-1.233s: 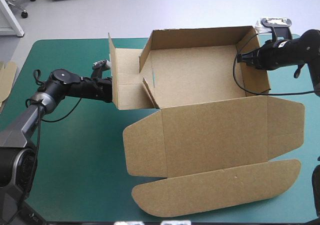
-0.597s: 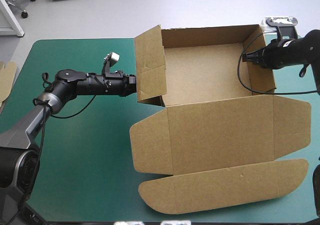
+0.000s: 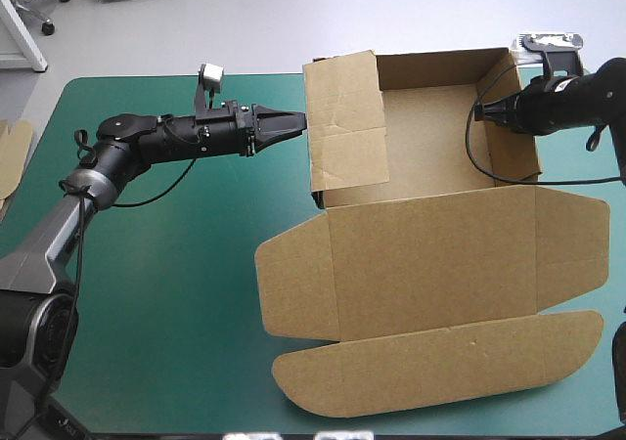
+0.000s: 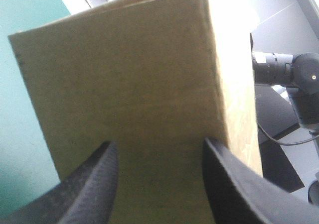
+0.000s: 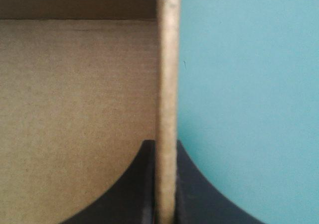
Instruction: Fold the box
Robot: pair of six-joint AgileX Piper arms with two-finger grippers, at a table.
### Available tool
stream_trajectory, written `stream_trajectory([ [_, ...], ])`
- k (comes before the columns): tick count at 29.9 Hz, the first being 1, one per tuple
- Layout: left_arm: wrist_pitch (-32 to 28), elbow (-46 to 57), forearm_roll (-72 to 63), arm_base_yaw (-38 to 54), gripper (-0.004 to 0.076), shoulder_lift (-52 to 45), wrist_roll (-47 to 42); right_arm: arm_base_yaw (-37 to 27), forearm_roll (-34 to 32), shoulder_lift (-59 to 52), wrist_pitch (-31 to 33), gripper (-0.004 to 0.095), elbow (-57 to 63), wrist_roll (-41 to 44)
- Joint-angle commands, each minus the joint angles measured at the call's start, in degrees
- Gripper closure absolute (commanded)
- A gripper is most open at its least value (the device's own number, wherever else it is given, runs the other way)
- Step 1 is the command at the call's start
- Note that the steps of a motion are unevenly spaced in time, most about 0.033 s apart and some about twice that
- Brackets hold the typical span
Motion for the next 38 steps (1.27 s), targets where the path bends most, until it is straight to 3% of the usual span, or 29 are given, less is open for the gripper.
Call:
stream_trajectory([
  [1, 5.5, -3.5, -3.0, -1.3, 0.0295, -2.6, -1.6, -0.4, 2.5, -2.7, -2.5, 0.0942, -1.6, 0.0],
  [8, 5.8, -8.0, 0.5, -2.8, 0.0281, -2.6, -4.4, -0.4, 2.6, -2.7, -2.7, 0.0942, -1.6, 0.2],
  [23, 0.9, -16.9, 26.8, -4.9, 0.0286, -2.6, -20.7, -0.3, 4.5, -2.0, -2.8, 0.0939, -1.6, 5.2],
  [30, -3.1, -19.2, 33.5, -8.0, 0.0291, -2.6, -24.5, 4.8, 3.9, -0.9, -4.2, 0.0939, -1.6, 7.3],
  [38, -3.1, -22.4, 43.1, -8.6, 0.0291, -2.5, -30.0, 7.8, 2.7, -0.4, -5.1, 0.0939, -1.6, 10.0],
])
